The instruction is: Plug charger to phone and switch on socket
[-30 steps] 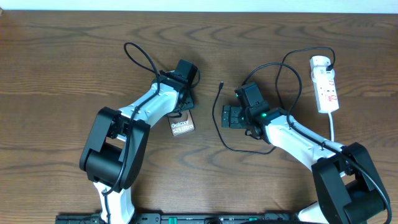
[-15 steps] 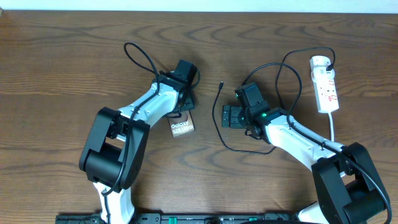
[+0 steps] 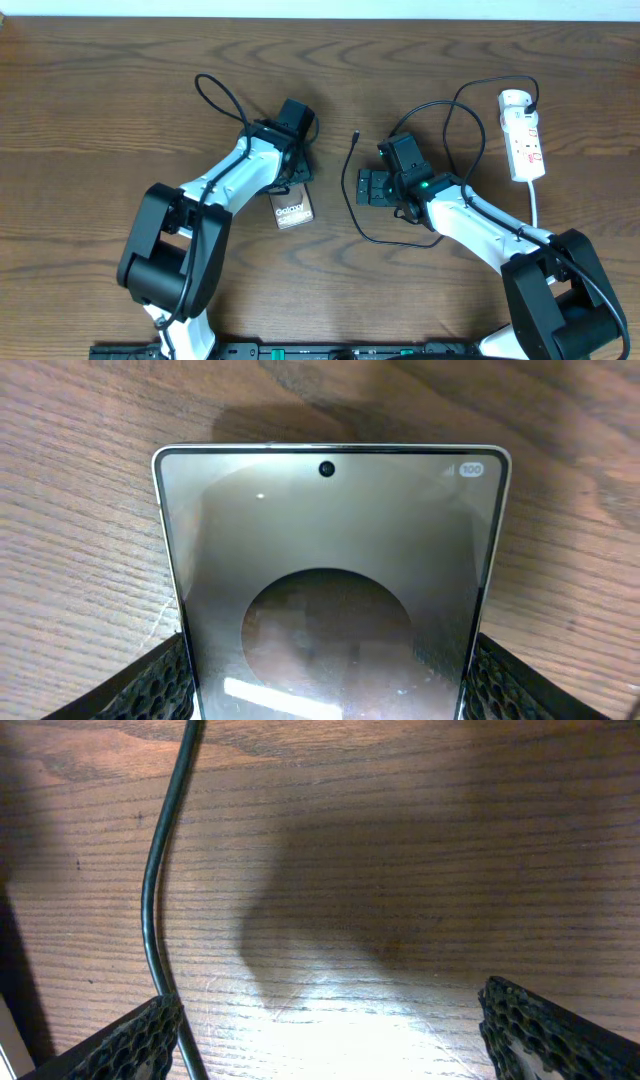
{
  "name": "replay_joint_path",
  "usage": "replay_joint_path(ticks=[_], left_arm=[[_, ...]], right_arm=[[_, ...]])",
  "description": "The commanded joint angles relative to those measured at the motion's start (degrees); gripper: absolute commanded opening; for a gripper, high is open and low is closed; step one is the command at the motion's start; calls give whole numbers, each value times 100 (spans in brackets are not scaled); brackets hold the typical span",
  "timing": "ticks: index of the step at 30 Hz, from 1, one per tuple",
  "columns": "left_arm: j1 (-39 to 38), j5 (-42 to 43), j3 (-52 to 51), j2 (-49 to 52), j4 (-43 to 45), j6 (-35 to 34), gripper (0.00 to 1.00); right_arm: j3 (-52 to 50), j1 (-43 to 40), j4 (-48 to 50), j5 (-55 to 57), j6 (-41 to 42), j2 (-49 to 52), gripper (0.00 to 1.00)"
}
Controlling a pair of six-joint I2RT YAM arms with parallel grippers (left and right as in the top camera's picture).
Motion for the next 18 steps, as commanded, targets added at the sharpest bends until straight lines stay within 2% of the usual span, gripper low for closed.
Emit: replay_joint_path(ticks=[1,4,6,18], left_arm=[[2,-17,9,-203,-52,-2,29],[2,-15,9,-203,-55,-2,19],[2,-15,9,-203,-55,-4,7],[2,-17,9,-203,-96,-4,8]], right_arm=[[70,-50,-7,96,-81,26,94],[70,-50,-7,96,-81,26,95],[70,-50,-7,96,-81,26,95],[70,-50,-7,96,-81,26,95]])
